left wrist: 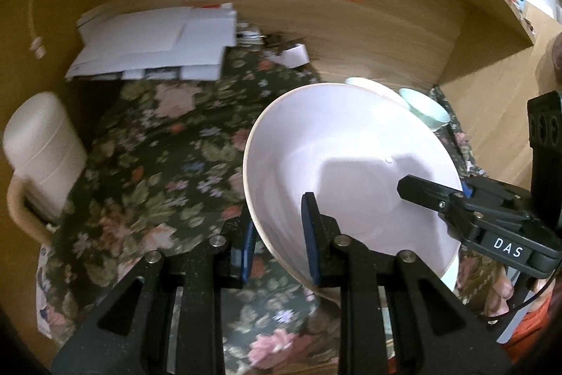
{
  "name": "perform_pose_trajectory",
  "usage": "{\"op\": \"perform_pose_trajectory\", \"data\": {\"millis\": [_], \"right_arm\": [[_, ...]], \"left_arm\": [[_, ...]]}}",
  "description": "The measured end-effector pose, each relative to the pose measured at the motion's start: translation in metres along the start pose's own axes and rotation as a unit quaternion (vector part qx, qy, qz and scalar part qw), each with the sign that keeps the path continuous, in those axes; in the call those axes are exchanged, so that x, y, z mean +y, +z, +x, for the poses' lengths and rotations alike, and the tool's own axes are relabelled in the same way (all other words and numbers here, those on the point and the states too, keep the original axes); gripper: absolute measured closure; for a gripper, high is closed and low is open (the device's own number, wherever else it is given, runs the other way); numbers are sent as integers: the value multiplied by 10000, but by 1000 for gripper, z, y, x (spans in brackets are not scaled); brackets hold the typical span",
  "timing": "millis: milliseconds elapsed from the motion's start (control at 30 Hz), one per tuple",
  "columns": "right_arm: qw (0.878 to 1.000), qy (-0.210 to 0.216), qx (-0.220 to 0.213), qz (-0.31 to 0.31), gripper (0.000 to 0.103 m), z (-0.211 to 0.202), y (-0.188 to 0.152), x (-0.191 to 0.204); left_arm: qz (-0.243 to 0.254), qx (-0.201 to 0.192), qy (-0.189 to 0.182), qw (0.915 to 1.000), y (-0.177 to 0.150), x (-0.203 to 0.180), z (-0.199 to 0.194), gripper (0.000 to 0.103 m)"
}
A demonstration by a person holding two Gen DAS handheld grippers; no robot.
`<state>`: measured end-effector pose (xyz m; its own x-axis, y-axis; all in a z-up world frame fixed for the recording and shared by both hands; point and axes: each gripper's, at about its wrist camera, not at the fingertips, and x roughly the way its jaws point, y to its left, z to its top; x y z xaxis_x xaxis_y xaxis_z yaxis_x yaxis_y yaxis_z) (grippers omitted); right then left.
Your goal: Organize plates and bowls
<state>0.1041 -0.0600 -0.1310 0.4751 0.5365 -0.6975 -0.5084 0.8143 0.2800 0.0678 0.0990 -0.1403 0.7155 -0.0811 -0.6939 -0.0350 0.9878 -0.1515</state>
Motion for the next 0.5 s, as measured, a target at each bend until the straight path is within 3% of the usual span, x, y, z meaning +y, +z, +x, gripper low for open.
{"op": "perform_pose_trajectory", "data": {"millis": [500], "right_arm": [[9965, 369, 634, -402, 75, 49, -9, 49]], "left_arm": [[-599, 115, 332, 9976, -32, 60, -16, 79]]}}
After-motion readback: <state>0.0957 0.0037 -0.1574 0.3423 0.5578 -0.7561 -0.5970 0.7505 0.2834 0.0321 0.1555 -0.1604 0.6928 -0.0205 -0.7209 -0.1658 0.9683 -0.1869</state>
